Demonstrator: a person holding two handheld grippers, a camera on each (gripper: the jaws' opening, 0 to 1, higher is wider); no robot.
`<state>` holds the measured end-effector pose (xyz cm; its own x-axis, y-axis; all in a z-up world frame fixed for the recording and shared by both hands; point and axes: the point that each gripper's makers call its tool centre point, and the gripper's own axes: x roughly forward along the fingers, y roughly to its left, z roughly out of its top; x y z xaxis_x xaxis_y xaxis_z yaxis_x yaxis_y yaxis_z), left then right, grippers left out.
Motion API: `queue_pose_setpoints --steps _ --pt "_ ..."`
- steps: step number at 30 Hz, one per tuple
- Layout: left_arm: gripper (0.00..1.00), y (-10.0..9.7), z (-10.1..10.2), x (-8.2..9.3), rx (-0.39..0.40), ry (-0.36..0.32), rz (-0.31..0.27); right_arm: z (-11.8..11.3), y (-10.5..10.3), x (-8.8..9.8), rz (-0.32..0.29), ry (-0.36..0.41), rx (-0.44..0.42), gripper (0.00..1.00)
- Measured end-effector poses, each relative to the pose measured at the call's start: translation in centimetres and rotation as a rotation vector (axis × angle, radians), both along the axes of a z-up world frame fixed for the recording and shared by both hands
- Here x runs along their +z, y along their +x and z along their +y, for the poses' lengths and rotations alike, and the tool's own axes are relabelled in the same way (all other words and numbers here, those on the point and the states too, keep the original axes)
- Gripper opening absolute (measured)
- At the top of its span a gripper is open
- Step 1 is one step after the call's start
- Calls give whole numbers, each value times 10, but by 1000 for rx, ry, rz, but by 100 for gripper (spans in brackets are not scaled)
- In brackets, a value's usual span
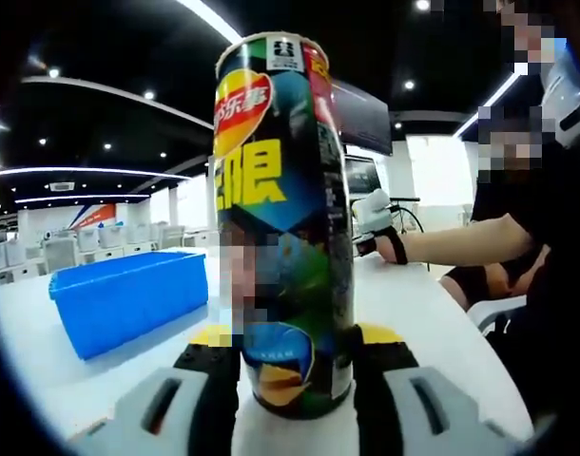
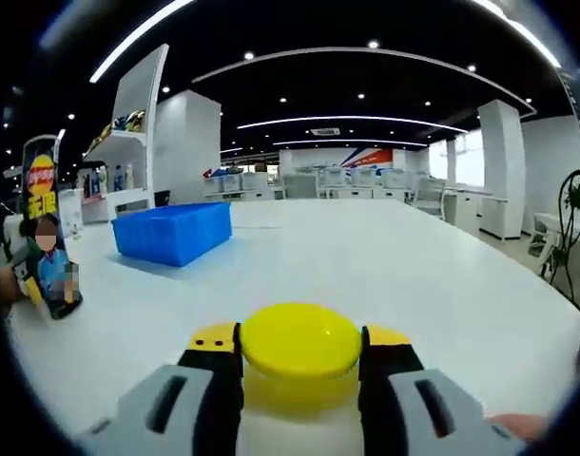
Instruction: Open the lid of the chip container on the table, take out the chips, place them into the box in front of the container, and close the lid
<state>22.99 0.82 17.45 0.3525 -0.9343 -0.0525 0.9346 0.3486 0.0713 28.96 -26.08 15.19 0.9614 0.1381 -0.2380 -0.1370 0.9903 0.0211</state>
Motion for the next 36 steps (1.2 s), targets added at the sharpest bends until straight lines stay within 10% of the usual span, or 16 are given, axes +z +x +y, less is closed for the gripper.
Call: queue_pose_setpoints --steps 36 --pt "47 1 0 -5 5 31 -7 -11 16 7 -60 20 6 47"
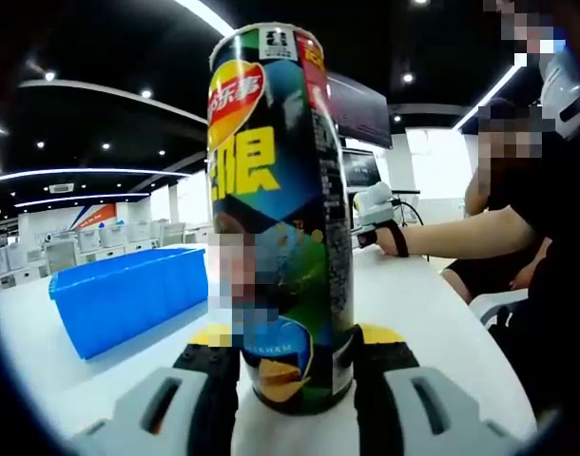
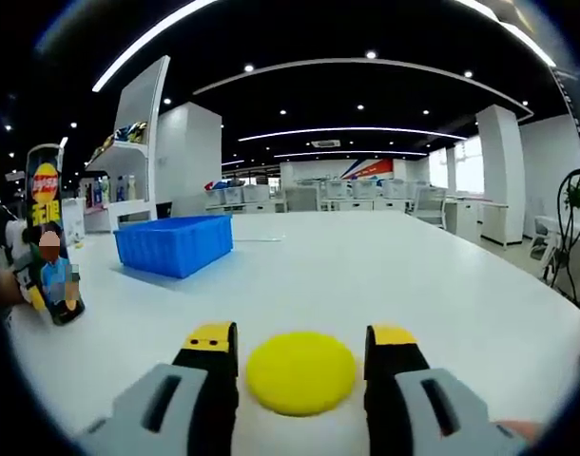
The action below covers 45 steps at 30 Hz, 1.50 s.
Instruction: Open the lid of the chip container on the table, take out the chips, place them into the box in front of the container, and close the lid
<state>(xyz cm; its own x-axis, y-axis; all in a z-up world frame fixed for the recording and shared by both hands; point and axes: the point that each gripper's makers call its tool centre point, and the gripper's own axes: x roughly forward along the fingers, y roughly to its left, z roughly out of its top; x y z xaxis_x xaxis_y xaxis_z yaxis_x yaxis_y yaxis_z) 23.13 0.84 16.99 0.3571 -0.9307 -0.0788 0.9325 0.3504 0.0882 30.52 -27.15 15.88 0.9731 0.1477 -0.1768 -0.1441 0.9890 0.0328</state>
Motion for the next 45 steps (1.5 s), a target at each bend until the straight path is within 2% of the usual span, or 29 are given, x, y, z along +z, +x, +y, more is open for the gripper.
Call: queue_pose_setpoints --steps 9,12,14,15,16,17,20,23,25,27,28,29,30,32,34,36,37,39,41,44,45 --pt "47 0 0 -1 3 4 5 -6 5 -1 3 -5 -2 47" --pt "47 0 0 -1 3 4 6 -3 5 11 -31 0 -5 41" --pt "47 -1 0 -1 2 3 6 16 8 38 -89 27 42 43" --pt "47 -1 0 -2 2 3 6 29 9 58 -133 26 70 44" --pt "47 -1 0 -2 1 3 6 33 9 65 -144 30 81 44" --pt "47 -1 0 -2 1 3 6 48 12 84 -171 28 117 44" --pt "47 -1 0 -2 1 3 6 81 13 125 -208 -11 192 46" --pt "47 -1 -1 -2 1 4 5 131 3 173 -263 -19 293 45" --pt "47 -1 -1 -2 1 4 4 160 -6 193 -245 -30 372 41" --pt "47 -1 -1 -2 0 5 3 192 -19 204 -182 -33 463 32" --pt "47 -1 0 -2 0 5 3 199 -23 207 -179 -30 479 30" --pt "47 -1 0 -2 1 6 3 217 -31 216 -179 -29 532 29" --pt "47 -1 0 -2 1 6 2 228 -35 220 -175 -31 564 29" --pt "47 -1 0 -2 1 7 2 251 -46 221 -125 -46 629 29" --pt "47 -1 -1 -2 2 8 2 265 -50 211 -65 -117 665 29" --pt "47 -1 -1 -2 4 10 1 269 -47 195 -11 -213 648 27" --pt "47 -1 0 -2 5 10 1 269 -46 189 13 -231 639 24" --pt "47 -1 0 -2 7 12 4 272 -46 179 55 -232 645 18" --pt "47 -1 0 -2 8 13 6 276 -48 184 79 -157 666 12" --pt "47 -1 1 -2 6 18 14 277 -51 186 97 -146 678 1" --pt "47 -2 1 -2 6 21 13 276 -51 185 96 -158 664 0"
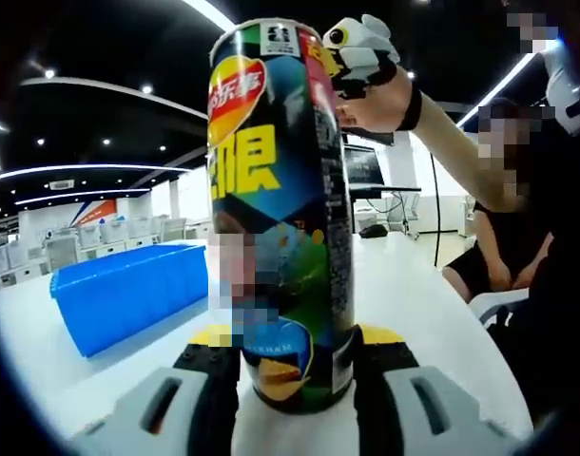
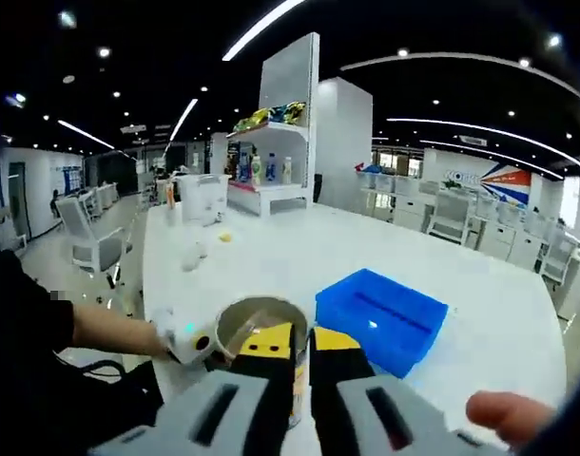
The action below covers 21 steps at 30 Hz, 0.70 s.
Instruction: Open the lid of the chip container on the table, take out the chips, place them into the box in front of the container, and close the lid
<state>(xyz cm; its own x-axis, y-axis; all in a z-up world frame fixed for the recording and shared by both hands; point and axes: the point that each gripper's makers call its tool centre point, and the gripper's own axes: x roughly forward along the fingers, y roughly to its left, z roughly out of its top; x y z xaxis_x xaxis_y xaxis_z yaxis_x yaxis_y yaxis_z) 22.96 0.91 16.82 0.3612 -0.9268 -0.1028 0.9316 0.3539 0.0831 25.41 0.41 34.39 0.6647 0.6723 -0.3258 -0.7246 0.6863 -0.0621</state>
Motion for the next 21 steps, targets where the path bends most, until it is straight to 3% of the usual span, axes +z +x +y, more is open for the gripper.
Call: queue_pose_setpoints --steps 13,21 --pt "47 0 3 2 -5 3 2 -8 -6 -4 1 -84 -16 1" --pt "46 0 4 6 -32 -1 -7 -28 -2 -9 36 -44 -38 0"
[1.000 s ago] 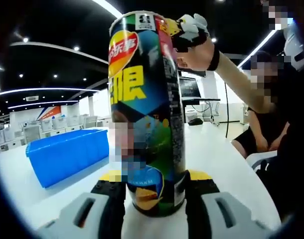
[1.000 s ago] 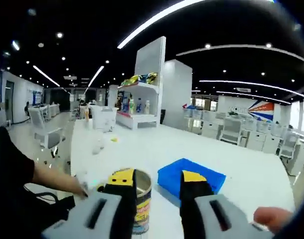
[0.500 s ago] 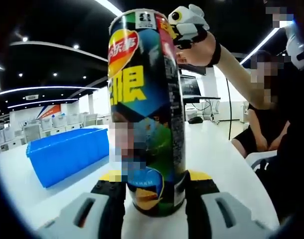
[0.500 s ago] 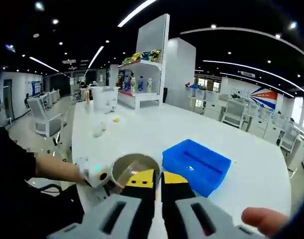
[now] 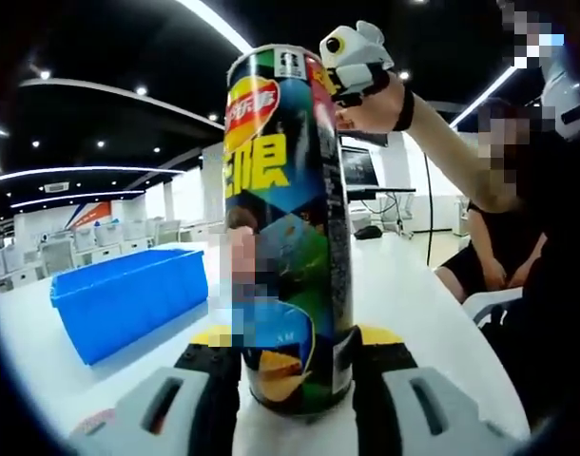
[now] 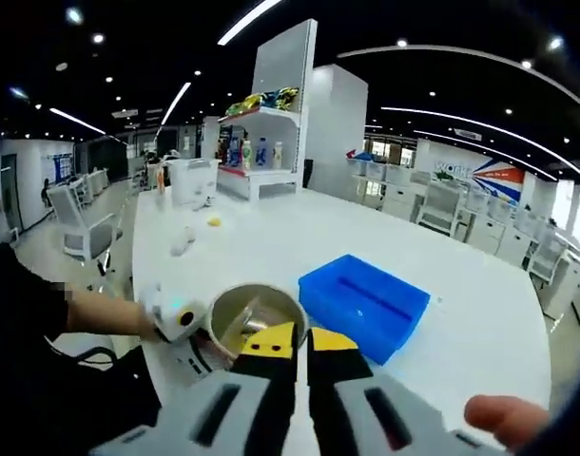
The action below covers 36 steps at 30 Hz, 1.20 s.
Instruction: Open the lid of the chip container on the table, take out the chips, place them into the box in front of the container, and close the lid
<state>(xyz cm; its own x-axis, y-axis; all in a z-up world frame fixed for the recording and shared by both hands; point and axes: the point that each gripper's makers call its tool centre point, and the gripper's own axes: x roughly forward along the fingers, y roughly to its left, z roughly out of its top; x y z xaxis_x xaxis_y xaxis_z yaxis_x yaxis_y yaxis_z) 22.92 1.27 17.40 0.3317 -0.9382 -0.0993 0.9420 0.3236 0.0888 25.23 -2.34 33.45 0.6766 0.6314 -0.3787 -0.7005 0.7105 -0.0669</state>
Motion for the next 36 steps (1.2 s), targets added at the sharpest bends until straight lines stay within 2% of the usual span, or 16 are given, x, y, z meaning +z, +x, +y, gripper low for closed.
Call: queue_pose_setpoints --steps 1,2,4,11,14,15,17,20,24,27,33,36 --pt "46 0 0 0 -2 1 -1 -1 1 0 5 16 5 0" --pt "46 0 0 0 -5 6 -5 -1 -1 -1 35 64 18 0" --pt "46 -1 -1 1 -11 18 -12 -8 0 -4 82 101 11 0" --pt "46 0 0 5 -35 71 -19 -29 5 -15 144 116 -10 1" --pt "46 -1 0 6 -46 100 -21 -31 2 -19 239 209 -3 0" --pt "46 -1 1 6 -48 109 -22 -34 3 -21 257 219 -4 0" --pt "46 -1 2 7 -52 132 -25 -41 5 -26 263 223 -9 0" --pt "46 -3 7 8 -62 168 -27 -49 4 -37 304 230 -18 0" --pt "46 -6 11 10 -76 207 -19 -63 6 -60 337 216 -57 0" --pt "46 -6 16 8 -84 266 -36 -66 5 -69 358 250 -57 0" --pt "45 -9 20 8 -88 334 -44 -72 6 -95 387 285 -78 0" --pt "45 -10 22 7 -89 352 -41 -72 4 -101 402 363 -74 0"
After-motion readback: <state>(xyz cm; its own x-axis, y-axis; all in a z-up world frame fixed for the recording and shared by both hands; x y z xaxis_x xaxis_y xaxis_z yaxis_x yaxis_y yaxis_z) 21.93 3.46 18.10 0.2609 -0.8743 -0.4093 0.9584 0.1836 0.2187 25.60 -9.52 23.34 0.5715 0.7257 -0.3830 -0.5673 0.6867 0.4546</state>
